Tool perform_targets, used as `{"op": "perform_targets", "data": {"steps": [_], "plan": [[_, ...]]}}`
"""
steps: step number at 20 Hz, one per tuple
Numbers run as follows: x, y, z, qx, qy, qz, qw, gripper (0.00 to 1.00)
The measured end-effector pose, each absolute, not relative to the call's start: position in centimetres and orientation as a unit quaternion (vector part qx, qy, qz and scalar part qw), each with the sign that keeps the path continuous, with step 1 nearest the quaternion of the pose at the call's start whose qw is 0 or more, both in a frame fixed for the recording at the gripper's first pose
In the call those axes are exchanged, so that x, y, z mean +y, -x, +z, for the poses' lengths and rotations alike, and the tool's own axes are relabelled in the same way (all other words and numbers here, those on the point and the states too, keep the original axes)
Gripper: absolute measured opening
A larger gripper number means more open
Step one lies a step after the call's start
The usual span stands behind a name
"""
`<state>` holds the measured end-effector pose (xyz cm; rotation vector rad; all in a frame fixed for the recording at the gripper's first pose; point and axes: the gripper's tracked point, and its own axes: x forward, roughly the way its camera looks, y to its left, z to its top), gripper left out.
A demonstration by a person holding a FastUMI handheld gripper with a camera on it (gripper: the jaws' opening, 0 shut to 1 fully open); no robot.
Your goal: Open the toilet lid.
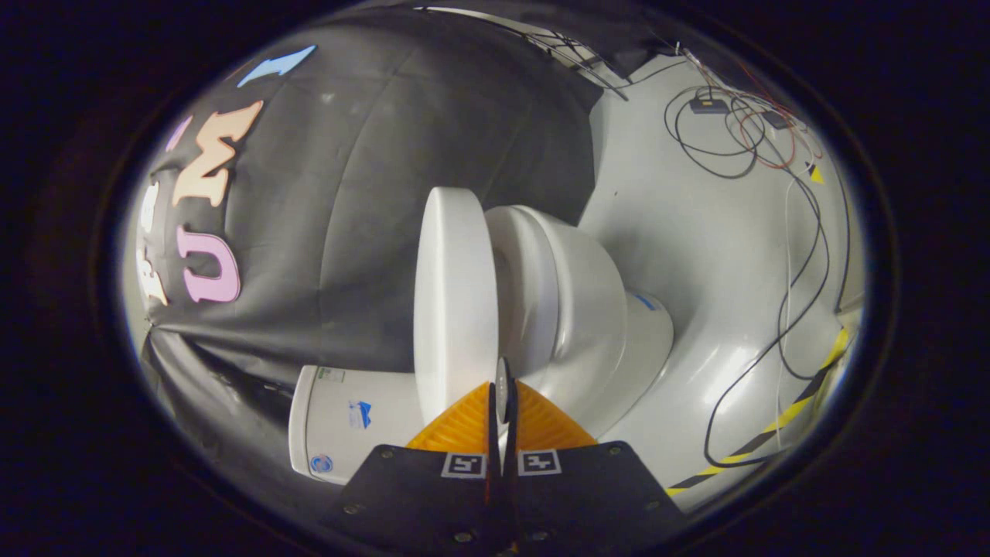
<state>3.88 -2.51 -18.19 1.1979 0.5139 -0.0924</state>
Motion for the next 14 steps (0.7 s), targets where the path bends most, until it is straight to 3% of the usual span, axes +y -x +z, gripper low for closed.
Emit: {"op": "perform_targets", "data": {"steps": [14], "plan": [[-0.4,-3.5,-11.9,0.206,-0.496,-0.007,0.844,0.01]]}}
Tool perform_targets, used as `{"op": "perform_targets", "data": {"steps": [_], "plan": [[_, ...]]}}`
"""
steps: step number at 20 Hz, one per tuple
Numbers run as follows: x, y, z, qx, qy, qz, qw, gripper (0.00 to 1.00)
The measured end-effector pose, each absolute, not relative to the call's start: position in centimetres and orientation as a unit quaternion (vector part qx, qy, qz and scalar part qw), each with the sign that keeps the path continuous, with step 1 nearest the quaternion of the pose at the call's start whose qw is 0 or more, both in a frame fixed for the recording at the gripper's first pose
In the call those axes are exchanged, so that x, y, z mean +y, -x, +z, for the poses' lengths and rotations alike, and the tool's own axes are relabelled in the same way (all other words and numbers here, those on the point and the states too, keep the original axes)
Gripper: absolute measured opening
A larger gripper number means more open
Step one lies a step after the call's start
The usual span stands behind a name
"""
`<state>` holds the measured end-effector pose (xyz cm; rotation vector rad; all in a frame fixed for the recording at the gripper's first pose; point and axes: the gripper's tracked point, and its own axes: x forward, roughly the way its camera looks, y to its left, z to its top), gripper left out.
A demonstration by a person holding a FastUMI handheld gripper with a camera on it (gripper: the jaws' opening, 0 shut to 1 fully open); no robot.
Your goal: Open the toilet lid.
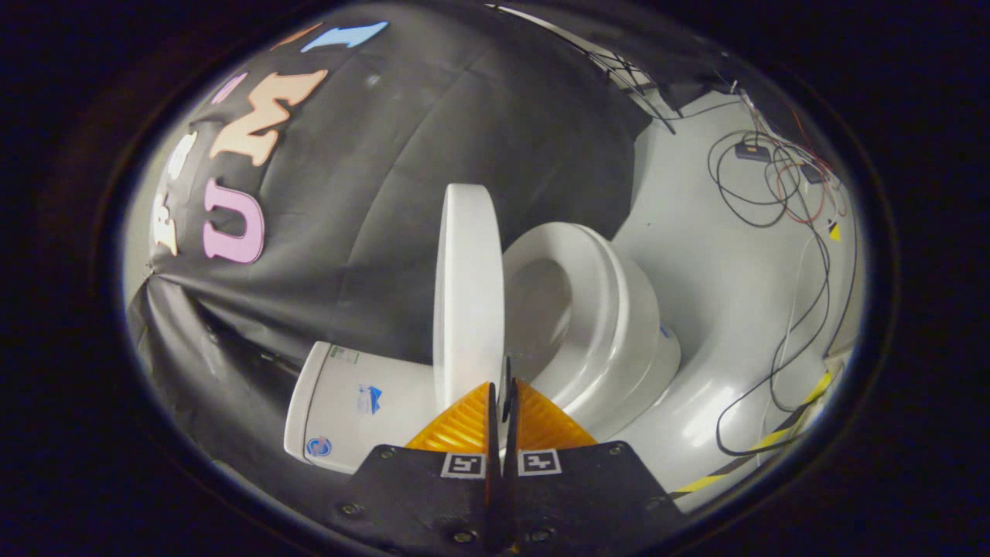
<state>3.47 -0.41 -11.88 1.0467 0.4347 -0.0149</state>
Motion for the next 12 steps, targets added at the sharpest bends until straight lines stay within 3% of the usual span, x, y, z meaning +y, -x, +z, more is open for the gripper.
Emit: {"op": "perform_targets", "data": {"steps": [12], "plan": [[2.4,-3.2,-8.0,0.178,-0.476,0.040,0.860,0.01]]}}
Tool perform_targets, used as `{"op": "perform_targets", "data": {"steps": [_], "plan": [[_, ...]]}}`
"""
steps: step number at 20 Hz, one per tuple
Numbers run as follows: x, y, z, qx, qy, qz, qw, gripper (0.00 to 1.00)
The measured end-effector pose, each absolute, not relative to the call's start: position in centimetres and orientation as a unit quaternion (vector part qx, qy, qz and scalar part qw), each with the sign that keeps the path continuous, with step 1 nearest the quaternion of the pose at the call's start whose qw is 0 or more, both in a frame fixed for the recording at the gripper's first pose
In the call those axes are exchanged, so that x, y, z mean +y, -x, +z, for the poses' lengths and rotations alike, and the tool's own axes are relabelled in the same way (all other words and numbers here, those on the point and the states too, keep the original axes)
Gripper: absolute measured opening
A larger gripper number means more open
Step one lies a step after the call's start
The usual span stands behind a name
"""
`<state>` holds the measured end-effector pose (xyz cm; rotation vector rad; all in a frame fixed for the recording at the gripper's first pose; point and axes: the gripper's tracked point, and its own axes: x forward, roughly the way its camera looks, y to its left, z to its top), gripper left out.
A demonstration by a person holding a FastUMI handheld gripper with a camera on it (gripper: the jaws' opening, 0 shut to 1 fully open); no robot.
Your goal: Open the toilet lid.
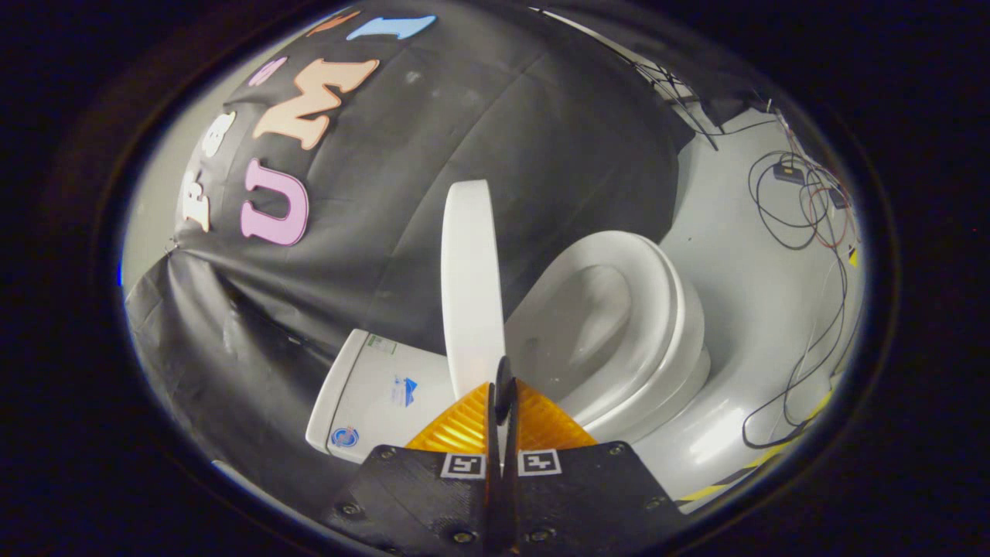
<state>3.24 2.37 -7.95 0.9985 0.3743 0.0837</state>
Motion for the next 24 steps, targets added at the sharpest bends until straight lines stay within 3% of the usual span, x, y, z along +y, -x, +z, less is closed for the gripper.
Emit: {"op": "perform_targets", "data": {"steps": [24], "plan": [[7.1,-3.4,-0.4,0.122,-0.386,0.127,0.906,0.01]]}}
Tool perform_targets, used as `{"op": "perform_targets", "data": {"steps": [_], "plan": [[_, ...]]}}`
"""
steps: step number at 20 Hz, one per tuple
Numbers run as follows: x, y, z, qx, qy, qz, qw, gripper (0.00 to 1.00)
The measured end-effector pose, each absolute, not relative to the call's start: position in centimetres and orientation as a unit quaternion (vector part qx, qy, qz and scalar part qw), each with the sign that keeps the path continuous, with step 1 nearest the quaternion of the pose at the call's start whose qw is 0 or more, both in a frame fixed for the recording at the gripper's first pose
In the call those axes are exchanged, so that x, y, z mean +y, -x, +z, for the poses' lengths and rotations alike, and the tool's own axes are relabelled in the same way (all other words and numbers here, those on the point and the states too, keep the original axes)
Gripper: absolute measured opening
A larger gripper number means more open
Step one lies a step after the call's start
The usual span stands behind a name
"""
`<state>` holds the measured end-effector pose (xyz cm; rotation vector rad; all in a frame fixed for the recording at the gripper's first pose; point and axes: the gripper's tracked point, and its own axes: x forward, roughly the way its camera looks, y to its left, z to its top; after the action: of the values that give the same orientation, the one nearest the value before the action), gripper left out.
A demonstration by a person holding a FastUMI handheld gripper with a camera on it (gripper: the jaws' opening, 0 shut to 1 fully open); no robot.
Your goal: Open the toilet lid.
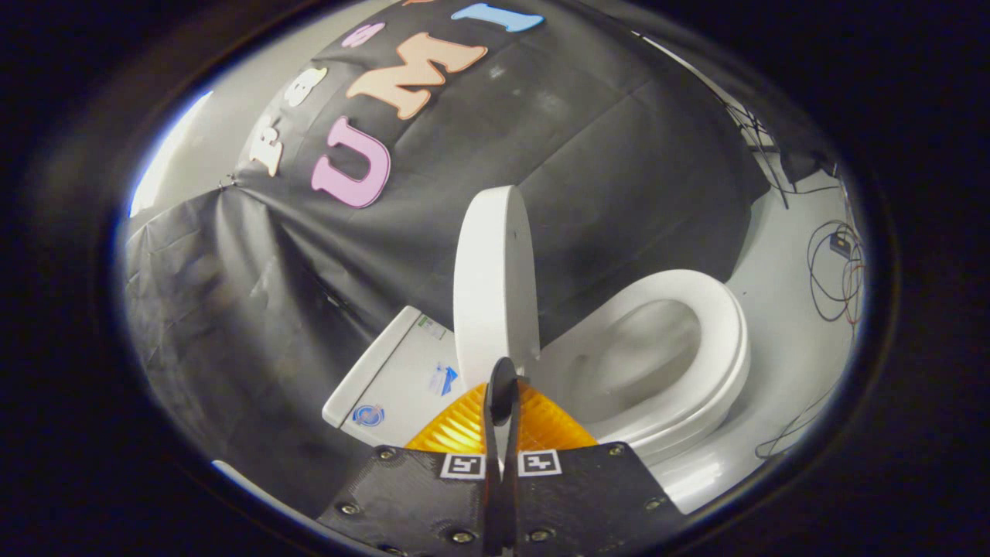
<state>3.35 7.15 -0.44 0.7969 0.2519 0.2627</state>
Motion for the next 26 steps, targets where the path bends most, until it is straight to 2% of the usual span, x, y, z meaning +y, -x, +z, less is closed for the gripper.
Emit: {"op": "perform_targets", "data": {"steps": [26], "plan": [[11.9,-3.4,3.3,0.098,-0.372,0.183,0.905,0.01]]}}
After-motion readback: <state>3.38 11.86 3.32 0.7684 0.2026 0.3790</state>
